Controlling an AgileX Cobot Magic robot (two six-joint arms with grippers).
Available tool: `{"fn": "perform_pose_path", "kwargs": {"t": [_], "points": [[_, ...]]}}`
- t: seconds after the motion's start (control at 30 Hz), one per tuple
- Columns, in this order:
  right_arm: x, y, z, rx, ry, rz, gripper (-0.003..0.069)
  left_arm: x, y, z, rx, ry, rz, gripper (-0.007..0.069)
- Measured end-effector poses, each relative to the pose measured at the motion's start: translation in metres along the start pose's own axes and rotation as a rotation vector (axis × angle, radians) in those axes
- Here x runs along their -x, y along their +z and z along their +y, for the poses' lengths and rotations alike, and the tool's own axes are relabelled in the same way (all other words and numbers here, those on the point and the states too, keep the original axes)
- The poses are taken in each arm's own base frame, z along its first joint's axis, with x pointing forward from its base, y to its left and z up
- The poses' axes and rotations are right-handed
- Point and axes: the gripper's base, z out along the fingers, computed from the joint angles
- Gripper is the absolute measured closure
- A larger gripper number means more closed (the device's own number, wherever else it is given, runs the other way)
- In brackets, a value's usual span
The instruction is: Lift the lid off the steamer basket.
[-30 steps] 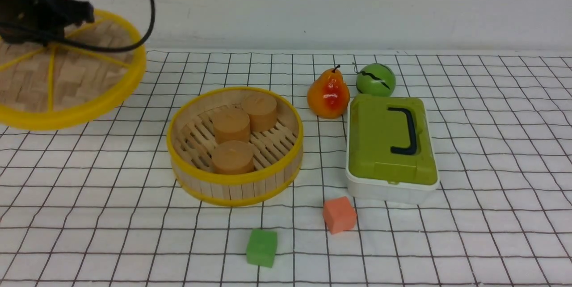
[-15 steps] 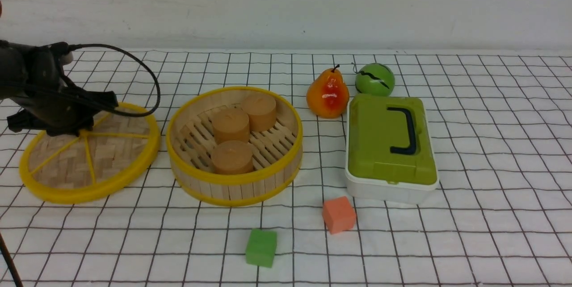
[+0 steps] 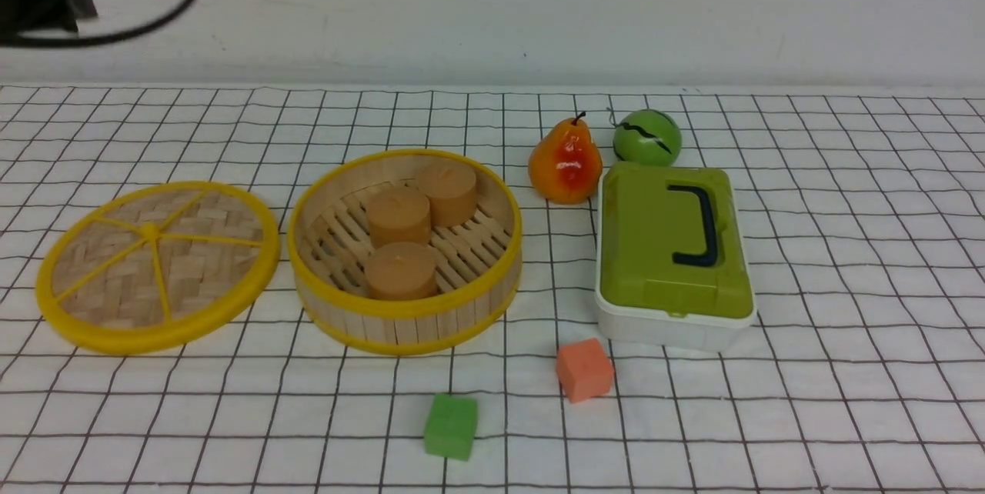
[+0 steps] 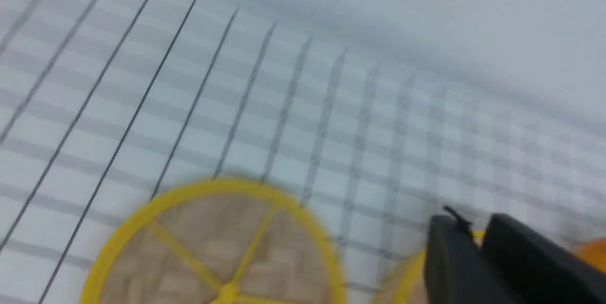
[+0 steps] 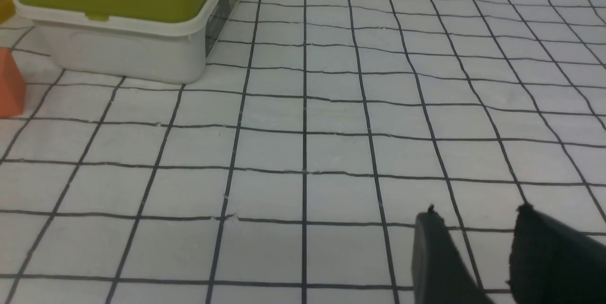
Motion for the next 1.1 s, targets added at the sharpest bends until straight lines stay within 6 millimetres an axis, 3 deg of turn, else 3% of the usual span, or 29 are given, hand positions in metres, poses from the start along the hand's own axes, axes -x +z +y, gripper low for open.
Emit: {"fn": "perform_pose_path", "kwargs": {"t": [0.03,0.07,0.1,0.2,0.23,0.33,0.53,0.7,0.9,1.1], "points": [[0.000,0.000,0.000,0.000,0.000,0.000,0.0419,0.001,-0.004,-0.001,-0.009,-0.003,-0.004,0.0604],[0.000,0.000,0.000,0.000,0.000,0.000,0.0419,0.005,-0.035,-0.009,-0.050,0.021,-0.057,0.0637],[0.000,0.000,0.000,0.000,0.000,0.000,0.0419,0.006,-0.053,-0.012,-0.069,0.039,-0.085,0.0637],[0.000,0.000,0.000,0.000,0.000,0.000,0.0419,-0.012,-0.092,-0.014,-0.113,0.050,-0.104,0.0637],[0.000,0.000,0.000,0.000,0.000,0.000,0.0419,-0.015,-0.090,-0.014,-0.113,0.046,-0.093,0.0637],[0.000,0.000,0.000,0.000,0.000,0.000,0.0419,-0.050,-0.119,-0.009,-0.129,0.045,-0.061,0.0637],[0.000,0.000,0.000,0.000,0.000,0.000,0.0419,-0.103,-0.146,0.001,-0.141,0.032,0.018,0.0637],[0.000,0.000,0.000,0.000,0.000,0.000,0.0419,-0.136,-0.155,0.005,-0.165,0.068,0.117,0.0637],[0.000,0.000,0.000,0.000,0.000,0.000,0.0419,-0.185,-0.172,0.001,-0.356,0.205,0.138,0.0637],[0.000,0.000,0.000,0.000,0.000,0.000,0.0419,-0.199,-0.174,0.004,-0.377,0.308,0.077,0.0637]]}}
